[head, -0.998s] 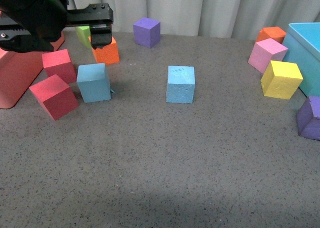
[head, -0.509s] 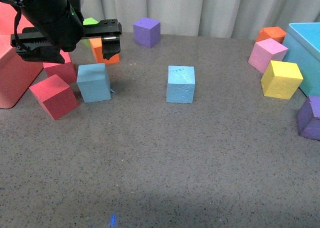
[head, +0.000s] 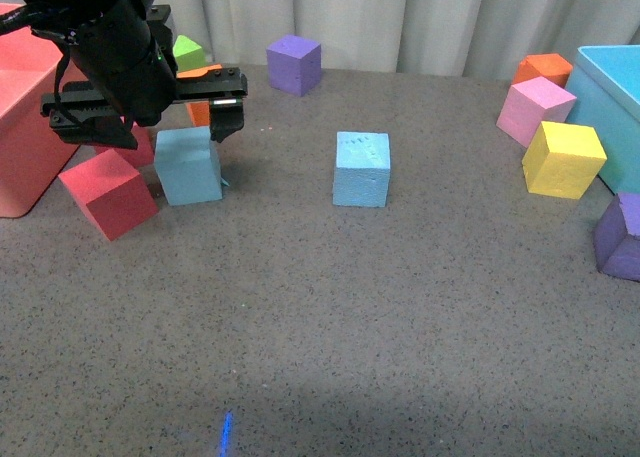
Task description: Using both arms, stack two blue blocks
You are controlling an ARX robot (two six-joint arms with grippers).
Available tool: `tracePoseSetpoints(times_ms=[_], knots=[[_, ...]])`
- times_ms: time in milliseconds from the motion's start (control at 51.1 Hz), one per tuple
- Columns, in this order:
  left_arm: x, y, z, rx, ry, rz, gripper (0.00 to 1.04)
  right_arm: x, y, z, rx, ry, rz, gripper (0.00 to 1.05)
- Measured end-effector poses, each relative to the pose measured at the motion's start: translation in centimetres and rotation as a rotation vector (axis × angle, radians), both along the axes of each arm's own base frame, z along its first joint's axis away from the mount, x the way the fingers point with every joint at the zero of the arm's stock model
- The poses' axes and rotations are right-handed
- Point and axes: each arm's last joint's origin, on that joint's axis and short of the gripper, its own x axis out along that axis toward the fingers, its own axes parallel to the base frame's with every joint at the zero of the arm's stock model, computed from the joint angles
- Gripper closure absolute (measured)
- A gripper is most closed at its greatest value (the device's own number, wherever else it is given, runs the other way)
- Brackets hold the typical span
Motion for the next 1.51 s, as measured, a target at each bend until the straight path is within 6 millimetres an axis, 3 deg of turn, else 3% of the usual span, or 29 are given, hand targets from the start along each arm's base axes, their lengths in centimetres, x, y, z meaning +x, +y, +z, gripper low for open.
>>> tracePoseSetpoints(times_ms=[430,567,704,919,1037,1291,1506], knots=[[1.6,-0.6,-2.0,-0.040,0.068,0.005,0.07,0.0,0.0,0.0,0.000,0.000,0.000,0.10],[2.2,-0.6,-2.4,-0.021,0.088,0.015,0.32,0.0,0.0,0.0,0.000,0.000,0.000,0.10],[2.3,-0.6,-2.4,-0.019,0.089,0.016,0.48,0.0,0.0,0.0,0.000,0.000,0.000,0.10],[2.3,-0.6,-2.1,-0.028,0.085,0.011,0.57,0.0,0.0,0.0,0.000,0.000,0.000,0.10],[1.6,-0.8,-1.1,-0.031,0.075,0.004,0.58,0.0,0.0,0.0,0.000,0.000,0.000,0.10],[0.3,-3.5,3.7,-0.057,-0.003,-0.029,0.59,0.0,0.0,0.0,0.000,0.000,0.000,0.10],[-1.0,-8.8,5.8,-0.078,-0.024,-0.097,0.60,0.0,0.0,0.0,0.000,0.000,0.000,0.10]])
